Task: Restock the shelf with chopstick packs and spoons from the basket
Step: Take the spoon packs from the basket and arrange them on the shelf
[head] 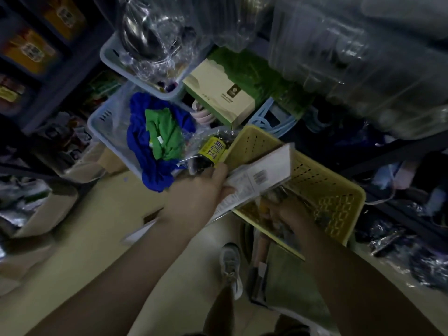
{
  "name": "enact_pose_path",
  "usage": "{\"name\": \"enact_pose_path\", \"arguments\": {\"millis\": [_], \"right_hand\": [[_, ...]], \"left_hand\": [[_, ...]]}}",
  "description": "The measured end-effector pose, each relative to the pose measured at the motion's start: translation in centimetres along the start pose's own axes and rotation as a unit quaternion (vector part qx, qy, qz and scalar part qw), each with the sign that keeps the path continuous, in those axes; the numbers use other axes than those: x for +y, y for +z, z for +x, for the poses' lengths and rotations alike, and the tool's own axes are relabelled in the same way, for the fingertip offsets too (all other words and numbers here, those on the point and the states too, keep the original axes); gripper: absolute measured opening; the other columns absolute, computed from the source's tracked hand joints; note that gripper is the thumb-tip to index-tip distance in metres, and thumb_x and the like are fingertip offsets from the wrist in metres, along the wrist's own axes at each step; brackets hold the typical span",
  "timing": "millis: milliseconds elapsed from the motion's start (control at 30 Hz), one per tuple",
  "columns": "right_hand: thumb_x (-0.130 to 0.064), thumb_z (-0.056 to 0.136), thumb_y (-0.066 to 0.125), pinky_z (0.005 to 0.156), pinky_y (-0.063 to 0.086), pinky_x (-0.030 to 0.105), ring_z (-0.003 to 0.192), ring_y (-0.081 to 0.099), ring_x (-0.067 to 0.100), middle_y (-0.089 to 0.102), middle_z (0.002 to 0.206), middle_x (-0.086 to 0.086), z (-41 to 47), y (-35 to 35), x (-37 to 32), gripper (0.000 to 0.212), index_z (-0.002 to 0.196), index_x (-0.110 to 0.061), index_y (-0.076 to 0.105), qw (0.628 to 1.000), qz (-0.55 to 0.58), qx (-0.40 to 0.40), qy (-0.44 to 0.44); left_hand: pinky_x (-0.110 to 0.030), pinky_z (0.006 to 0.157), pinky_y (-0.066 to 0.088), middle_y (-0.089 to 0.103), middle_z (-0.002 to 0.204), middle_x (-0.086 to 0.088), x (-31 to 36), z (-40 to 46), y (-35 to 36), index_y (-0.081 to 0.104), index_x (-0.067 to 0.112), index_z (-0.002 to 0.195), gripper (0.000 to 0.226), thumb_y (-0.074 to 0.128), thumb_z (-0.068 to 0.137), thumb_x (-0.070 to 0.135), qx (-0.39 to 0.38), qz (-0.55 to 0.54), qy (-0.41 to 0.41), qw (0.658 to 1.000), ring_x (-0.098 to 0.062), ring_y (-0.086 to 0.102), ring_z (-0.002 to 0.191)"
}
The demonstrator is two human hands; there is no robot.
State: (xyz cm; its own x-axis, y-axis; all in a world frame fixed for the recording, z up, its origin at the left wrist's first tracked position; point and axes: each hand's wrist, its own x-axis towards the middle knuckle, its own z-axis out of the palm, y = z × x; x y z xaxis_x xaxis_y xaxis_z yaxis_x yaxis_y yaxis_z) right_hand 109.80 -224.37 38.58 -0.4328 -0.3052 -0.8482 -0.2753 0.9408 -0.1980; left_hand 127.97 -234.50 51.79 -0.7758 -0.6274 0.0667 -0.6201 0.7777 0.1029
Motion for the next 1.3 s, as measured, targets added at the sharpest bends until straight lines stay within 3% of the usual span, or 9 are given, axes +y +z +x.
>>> {"name": "enact_pose_path", "arguments": {"millis": [300,500,600,700,833,933,1033,1100,1300], "right_hand": [[-0.032,0.095,0.041,0.112,0.032,0.042,0.135,0.037,0.031,0.037,0.148,0.014,-0.9,-3.1,1.3,0.05,0.139,-0.009,0.039,0.98,-0.188,0.006,-0.059],[-0.03,0.095,0.043,0.097,0.037,0.03,0.119,0.047,0.024,0.047,0.134,0.007,-6.1,-4.9,2.1,0.044,0.133,-0.007,0.045,0.988,-0.042,-0.046,-0.142],[-0.02,0.096,0.043,0.075,0.032,0.027,0.084,0.047,0.019,0.055,0.092,0.011,-9.5,-6.6,3.3,0.02,0.089,-0.012,0.06,0.983,0.092,-0.037,-0.153],[-0.011,0.09,0.049,0.066,0.03,0.031,0.071,0.04,0.022,0.042,0.07,0.013,-10.8,-8.4,6.1,0.025,0.066,-0.015,0.041,0.986,0.091,-0.001,-0.136],[-0.027,0.094,0.049,0.058,0.03,0.028,0.059,0.044,0.022,0.044,0.067,0.011,-11.1,-9.1,7.6,0.028,0.073,-0.009,0.049,0.989,0.043,0.015,-0.143],[-0.038,0.092,0.053,0.066,0.036,0.031,0.068,0.048,0.024,0.04,0.065,0.006,-9.1,-7.5,6.8,0.036,0.068,-0.012,0.044,0.99,-0.025,0.012,-0.142],[-0.04,0.092,0.051,0.092,0.043,0.035,0.109,0.053,0.031,0.059,0.107,0.015,-6.2,-5.0,5.2,0.045,0.115,-0.002,0.053,0.982,-0.104,0.019,-0.158],[-0.048,0.091,0.047,0.109,0.035,0.04,0.133,0.04,0.031,0.042,0.144,0.016,-4.5,-3.1,4.1,0.066,0.14,-0.005,0.037,0.975,-0.138,0.034,-0.173],[-0.058,0.082,0.054,0.117,0.021,0.044,0.144,0.02,0.03,0.017,0.158,0.011,-1.0,-0.5,2.9,0.089,0.15,-0.019,0.012,0.983,-0.093,0.007,-0.159]], "left_hand": [[-0.027,0.03,0.04,0.063,0.056,-0.007,-0.3,-0.7,-0.4,0.049,0.011,0.085,0.034,0.056,0.079,0.043,-0.026,-0.038,-0.018,0.999,-0.028,0.054,0.034],[-0.034,0.046,0.042,0.066,0.071,-0.018,0.2,-0.6,-2.6,0.055,0.003,0.103,0.04,0.055,0.085,0.039,-0.052,-0.105,-0.049,0.992,-0.036,0.064,0.058],[-0.034,0.051,0.04,0.065,0.078,-0.021,1.0,-0.3,-4.1,0.05,0.004,0.106,0.043,0.052,0.087,0.042,-0.029,-0.149,-0.049,0.987,-0.039,0.063,0.066],[-0.033,0.05,0.038,0.064,0.084,-0.023,2.3,-0.1,-5.9,0.047,0.004,0.108,0.041,0.051,0.088,0.04,0.007,-0.17,-0.04,0.985,-0.04,0.062,0.071],[-0.02,0.042,0.018,0.063,0.075,-0.023,3.8,0.0,-7.0,0.05,0.001,0.105,0.034,0.058,0.087,0.029,0.015,-0.132,-0.037,0.991,-0.039,0.061,0.061],[-0.019,0.038,0.029,0.059,0.058,-0.018,4.0,-1.6,-5.3,0.045,0.008,0.091,0.031,0.059,0.084,0.035,-0.005,-0.084,-0.047,0.995,-0.034,0.056,0.04],[-0.028,0.036,0.037,0.06,0.057,-0.015,3.7,-4.1,-2.9,0.035,0.016,0.088,0.032,0.039,0.084,0.047,0.002,-0.081,-0.089,0.993,-0.032,0.055,0.04],[-0.029,0.038,0.038,0.062,0.061,-0.015,3.3,-5.4,-1.7,0.036,0.017,0.092,0.035,0.032,0.084,0.051,0.001,-0.087,-0.108,0.99,-0.033,0.056,0.043],[-0.02,0.04,0.027,0.061,0.058,-0.01,1.9,-6.4,-0.8,0.043,0.014,0.092,0.032,0.041,0.084,0.045,0.031,-0.059,-0.11,0.992,-0.031,0.052,0.036]]}}
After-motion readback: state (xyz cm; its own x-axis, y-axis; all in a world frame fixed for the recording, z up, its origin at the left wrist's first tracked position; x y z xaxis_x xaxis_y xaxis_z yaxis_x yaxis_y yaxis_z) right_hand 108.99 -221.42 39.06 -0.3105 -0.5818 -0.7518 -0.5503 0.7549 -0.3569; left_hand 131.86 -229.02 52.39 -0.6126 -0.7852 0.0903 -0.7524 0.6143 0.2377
